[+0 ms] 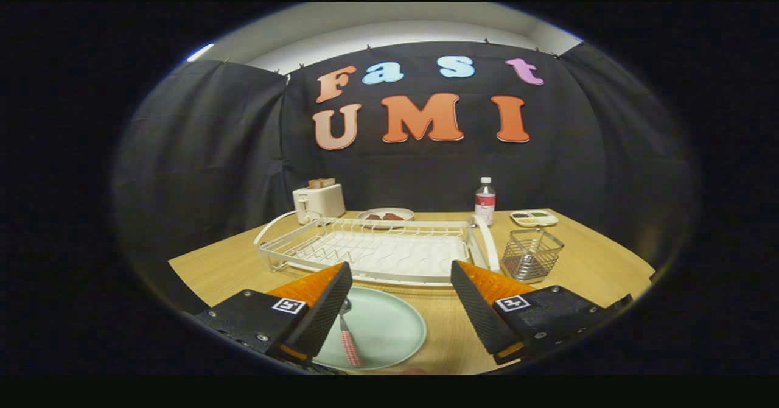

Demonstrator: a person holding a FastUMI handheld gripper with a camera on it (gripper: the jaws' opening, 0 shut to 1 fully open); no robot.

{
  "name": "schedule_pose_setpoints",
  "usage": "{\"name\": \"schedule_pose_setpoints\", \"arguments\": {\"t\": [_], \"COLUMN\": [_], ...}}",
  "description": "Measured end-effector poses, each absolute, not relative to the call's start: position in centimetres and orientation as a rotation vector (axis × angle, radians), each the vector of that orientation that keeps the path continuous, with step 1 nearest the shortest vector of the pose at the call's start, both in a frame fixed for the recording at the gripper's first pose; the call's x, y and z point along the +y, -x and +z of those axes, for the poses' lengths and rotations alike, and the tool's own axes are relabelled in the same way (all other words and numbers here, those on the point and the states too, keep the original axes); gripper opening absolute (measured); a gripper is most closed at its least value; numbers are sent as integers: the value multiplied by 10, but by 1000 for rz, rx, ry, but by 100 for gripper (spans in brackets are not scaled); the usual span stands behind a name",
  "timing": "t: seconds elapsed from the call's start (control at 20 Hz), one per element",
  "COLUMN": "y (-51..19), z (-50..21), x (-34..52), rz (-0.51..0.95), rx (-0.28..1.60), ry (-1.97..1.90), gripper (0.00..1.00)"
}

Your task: Take the plate from the dish rack, then take the spoon from the basket and place it into the plate.

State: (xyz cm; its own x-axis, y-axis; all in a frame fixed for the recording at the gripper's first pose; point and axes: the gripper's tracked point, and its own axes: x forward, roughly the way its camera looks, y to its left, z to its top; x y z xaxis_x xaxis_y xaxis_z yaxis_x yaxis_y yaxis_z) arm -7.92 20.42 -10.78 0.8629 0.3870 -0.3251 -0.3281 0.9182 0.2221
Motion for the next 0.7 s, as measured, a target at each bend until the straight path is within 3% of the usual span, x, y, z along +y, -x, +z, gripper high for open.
{"name": "schedule_pose_setpoints", "arguments": {"t": [0.7], "y": [18], "z": [-50], "x": [93], "rz": [156], "rx": [288], "ry": [-126], "gripper": [97]}}
